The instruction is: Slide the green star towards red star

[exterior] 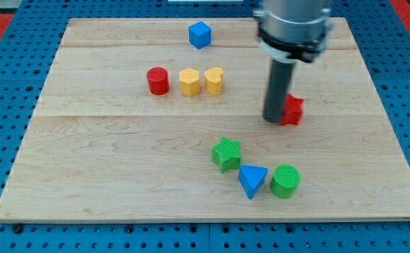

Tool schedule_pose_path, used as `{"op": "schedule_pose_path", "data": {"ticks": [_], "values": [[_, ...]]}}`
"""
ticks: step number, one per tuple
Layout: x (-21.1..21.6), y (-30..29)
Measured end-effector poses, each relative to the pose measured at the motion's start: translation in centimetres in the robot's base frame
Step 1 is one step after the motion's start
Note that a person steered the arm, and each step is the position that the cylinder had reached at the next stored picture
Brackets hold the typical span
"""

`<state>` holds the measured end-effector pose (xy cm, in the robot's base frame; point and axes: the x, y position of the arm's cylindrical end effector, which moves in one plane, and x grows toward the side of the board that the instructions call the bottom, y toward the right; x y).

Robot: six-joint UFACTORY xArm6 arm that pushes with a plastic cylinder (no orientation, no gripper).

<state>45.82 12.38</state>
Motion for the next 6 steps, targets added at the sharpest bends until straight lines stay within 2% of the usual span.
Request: {"op": "schedule_pose_path", "data": {"ticks": [1,2,3,4,6], "values": [[5.1,1.6],[7.3,-4.5],[7.3,-10.3],[7.3,-13.1],[7.3,-24.2]]}}
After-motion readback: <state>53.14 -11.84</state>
